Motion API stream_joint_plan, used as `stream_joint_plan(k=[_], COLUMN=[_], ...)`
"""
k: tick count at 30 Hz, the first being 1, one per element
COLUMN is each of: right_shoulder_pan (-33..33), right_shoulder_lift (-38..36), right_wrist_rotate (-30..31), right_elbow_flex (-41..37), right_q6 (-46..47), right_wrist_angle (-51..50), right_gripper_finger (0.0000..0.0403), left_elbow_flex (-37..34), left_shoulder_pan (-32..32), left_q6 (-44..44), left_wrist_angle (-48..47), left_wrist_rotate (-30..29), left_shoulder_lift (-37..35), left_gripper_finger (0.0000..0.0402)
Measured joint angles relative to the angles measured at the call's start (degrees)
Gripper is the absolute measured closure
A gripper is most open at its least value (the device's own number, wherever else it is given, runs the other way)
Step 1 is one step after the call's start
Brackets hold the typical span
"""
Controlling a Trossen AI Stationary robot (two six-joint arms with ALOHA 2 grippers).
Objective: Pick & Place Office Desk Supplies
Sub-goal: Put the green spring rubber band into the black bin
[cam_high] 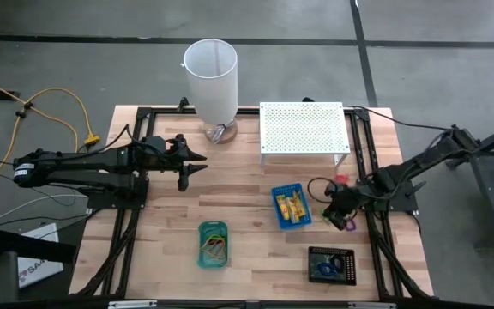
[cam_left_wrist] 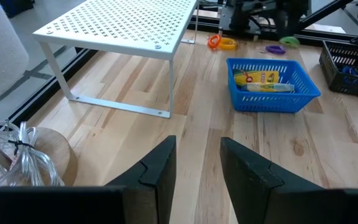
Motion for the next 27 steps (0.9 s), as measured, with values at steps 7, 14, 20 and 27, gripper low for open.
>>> stream_joint_plan(k=[7, 14, 20, 27], right_shoulder_pan=[7.21, 13.44, 18.67, 23.93], right_shoulder_lift=[3.86, 8.35, 11.41, 13.91], right_wrist_rotate=[-1.09, -1.52, -2.89, -2.81], right_elbow_flex=[0.0, 0.0, 0.0, 0.0], right_q6=[0.14, -0.12, -1.29, -1.33], right_wrist_angle=[6.24, 14.95, 22.46, 25.21], right_gripper_finger=[0.0384, 0.0384, 0.0384, 0.0384], left_elbow_flex=[0.02, 0.0, 0.02, 0.0], left_shoulder_pan=[0.01, 0.0, -0.01, 0.01], left_q6=[-0.01, 0.01, 0.01, 0.0], left_wrist_angle=[0.0, 0.0, 0.0, 0.0], left_wrist_rotate=[0.01, 0.01, 0.01, 0.01], left_shoulder_lift=[0.0, 0.02, 0.0, 0.0], left_gripper_finger=[0.0282, 0.0282, 0.0282, 0.0282])
